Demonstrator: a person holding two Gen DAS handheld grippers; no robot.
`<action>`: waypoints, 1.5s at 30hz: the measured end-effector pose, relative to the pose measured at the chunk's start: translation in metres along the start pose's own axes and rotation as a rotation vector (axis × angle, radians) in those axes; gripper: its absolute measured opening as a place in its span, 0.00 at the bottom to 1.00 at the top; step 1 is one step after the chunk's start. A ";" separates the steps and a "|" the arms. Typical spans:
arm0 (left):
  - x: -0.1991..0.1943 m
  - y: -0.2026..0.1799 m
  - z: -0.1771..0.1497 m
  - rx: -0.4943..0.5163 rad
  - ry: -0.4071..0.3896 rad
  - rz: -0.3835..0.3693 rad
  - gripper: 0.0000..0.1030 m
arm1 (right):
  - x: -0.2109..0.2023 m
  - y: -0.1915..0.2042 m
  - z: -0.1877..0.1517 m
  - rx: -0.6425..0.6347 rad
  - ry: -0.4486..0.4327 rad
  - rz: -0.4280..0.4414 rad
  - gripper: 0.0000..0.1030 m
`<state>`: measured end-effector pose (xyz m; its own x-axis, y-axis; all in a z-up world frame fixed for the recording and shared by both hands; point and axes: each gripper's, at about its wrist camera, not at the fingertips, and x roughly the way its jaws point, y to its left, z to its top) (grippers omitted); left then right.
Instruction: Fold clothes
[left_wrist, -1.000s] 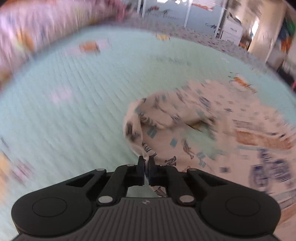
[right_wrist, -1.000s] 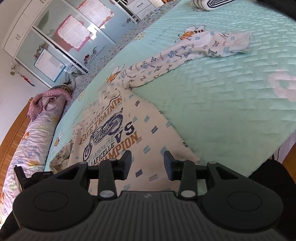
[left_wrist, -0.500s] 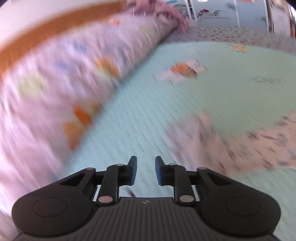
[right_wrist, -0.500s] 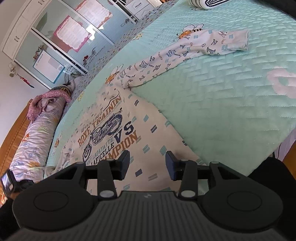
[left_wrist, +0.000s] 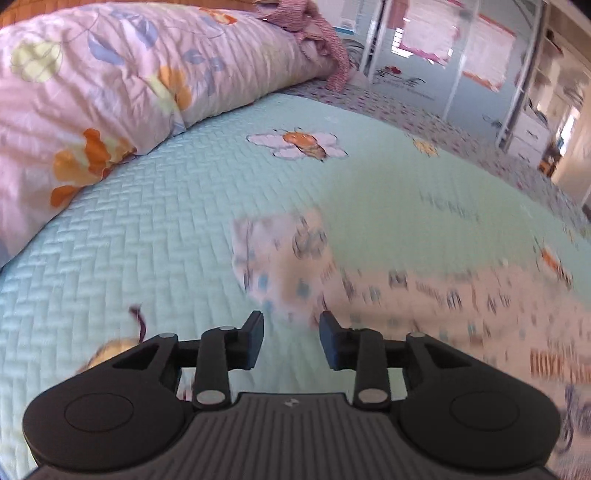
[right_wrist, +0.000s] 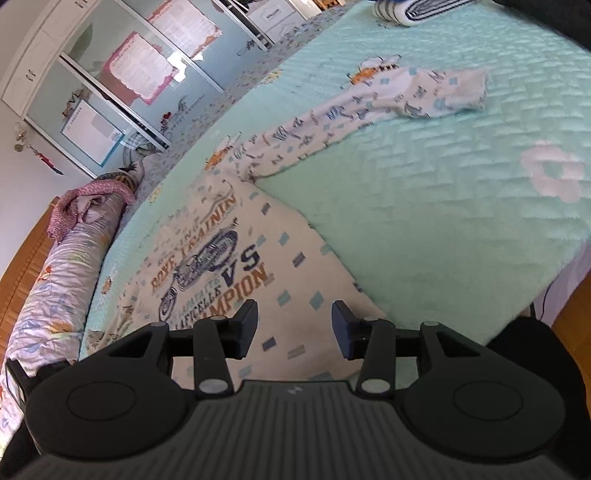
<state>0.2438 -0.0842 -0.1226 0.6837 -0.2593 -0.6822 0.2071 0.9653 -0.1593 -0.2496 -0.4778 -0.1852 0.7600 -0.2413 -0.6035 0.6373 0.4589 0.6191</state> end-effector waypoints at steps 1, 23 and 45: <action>0.007 0.003 0.007 -0.014 0.006 0.019 0.36 | 0.001 0.000 -0.001 -0.001 0.005 -0.005 0.45; 0.030 0.059 0.028 -0.180 -0.203 0.236 0.07 | 0.019 0.007 -0.003 -0.055 0.046 -0.090 0.52; -0.055 -0.011 -0.055 -0.080 -0.054 -0.026 0.23 | -0.008 -0.004 0.031 0.069 -0.092 0.034 0.52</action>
<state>0.1652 -0.0793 -0.1229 0.7161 -0.2832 -0.6380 0.1696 0.9572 -0.2345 -0.2548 -0.5043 -0.1673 0.7877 -0.3057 -0.5349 0.6160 0.4086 0.6735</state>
